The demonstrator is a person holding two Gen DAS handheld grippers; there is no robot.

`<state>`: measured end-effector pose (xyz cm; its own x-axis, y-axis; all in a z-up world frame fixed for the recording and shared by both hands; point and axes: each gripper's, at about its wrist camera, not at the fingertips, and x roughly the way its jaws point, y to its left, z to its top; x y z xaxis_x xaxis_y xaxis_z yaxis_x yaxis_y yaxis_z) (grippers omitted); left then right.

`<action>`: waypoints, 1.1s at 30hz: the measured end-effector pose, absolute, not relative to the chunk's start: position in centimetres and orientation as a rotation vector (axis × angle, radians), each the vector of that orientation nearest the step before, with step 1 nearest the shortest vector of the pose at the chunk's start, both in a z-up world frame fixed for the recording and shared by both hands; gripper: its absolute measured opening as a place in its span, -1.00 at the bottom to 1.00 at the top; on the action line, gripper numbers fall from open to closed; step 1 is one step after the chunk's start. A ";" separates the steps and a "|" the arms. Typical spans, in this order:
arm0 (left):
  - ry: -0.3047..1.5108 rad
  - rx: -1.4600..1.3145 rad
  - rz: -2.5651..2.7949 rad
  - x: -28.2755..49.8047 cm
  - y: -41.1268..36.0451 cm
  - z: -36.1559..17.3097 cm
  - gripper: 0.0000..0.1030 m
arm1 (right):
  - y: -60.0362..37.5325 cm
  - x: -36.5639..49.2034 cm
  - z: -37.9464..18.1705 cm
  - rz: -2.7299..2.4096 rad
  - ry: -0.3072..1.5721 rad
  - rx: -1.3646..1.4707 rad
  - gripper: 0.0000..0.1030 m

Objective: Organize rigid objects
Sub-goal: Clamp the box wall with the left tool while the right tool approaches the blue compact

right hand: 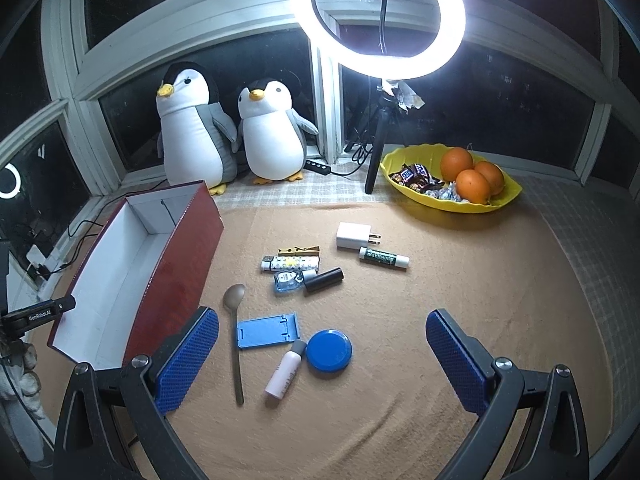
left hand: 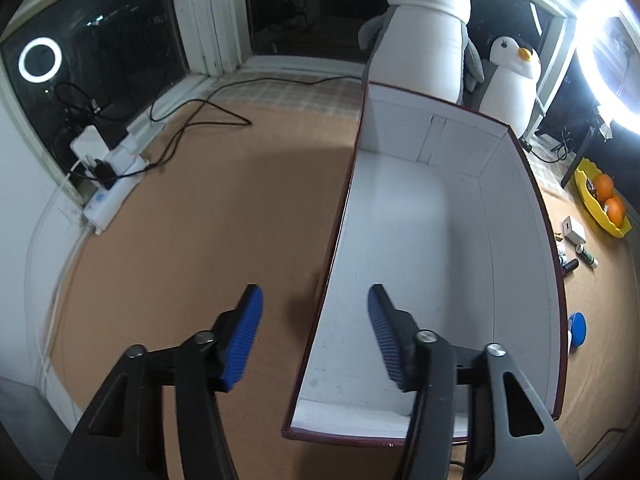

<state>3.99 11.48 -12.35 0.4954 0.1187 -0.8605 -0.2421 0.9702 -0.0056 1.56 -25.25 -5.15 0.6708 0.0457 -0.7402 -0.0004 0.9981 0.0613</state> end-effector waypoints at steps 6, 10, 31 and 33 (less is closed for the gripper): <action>1.044 -0.123 0.217 4.2 11.3 -13.0 -0.40 | -25.8 1.9 -5.9 0.009 0.851 0.060 0.99; 1.043 -0.107 0.218 4.3 11.1 -13.1 -0.55 | -26.6 2.2 -6.7 -0.007 0.871 0.065 0.99; 1.048 -0.093 0.247 4.3 11.3 -13.8 -0.80 | -28.3 4.5 -14.9 -0.025 1.064 0.022 0.90; 1.052 -0.092 0.252 4.2 11.3 -13.9 -0.80 | -28.1 4.8 -15.6 -0.014 1.080 0.009 0.81</action>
